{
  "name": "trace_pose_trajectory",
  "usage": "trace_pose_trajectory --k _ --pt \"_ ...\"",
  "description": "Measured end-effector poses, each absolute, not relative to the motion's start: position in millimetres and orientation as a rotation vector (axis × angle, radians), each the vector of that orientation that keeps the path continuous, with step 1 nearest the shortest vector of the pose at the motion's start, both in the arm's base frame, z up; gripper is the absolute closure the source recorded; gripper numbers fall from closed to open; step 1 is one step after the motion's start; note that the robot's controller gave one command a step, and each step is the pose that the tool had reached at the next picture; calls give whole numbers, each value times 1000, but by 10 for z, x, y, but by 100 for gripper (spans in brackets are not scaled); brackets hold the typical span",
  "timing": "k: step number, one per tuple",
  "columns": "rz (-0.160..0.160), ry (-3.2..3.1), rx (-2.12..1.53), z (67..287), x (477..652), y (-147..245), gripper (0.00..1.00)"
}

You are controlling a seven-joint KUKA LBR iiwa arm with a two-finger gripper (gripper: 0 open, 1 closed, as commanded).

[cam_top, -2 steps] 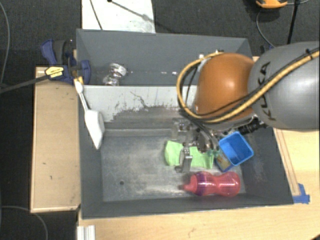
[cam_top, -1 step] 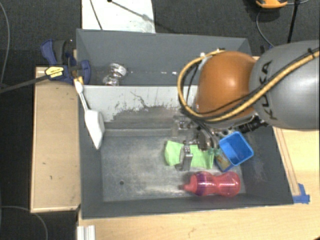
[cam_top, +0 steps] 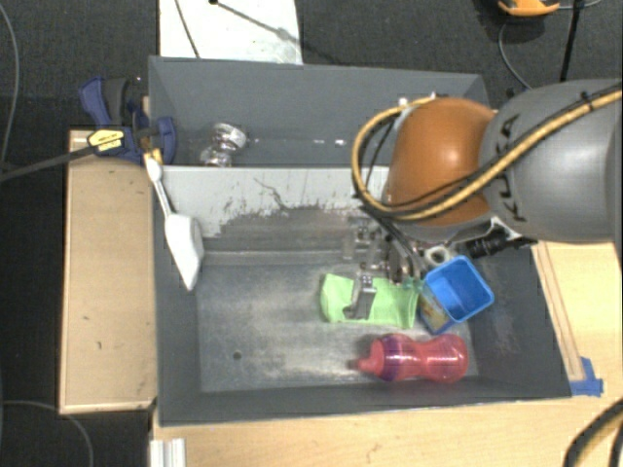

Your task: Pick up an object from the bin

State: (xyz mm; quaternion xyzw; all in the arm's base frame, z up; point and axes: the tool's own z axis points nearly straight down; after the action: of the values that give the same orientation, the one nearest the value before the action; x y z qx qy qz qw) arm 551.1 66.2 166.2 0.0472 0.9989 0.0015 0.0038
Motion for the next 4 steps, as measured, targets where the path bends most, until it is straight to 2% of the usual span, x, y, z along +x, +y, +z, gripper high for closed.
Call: trace_pose_trajectory --k 1,2,3,4 --pt "0 3137 212 1483 5526 477 0" --pt "2 3122 325 1045 5536 311 0" --pt "1 3109 451 707 5592 364 0" --pt "1 3099 518 705 5597 288 100"
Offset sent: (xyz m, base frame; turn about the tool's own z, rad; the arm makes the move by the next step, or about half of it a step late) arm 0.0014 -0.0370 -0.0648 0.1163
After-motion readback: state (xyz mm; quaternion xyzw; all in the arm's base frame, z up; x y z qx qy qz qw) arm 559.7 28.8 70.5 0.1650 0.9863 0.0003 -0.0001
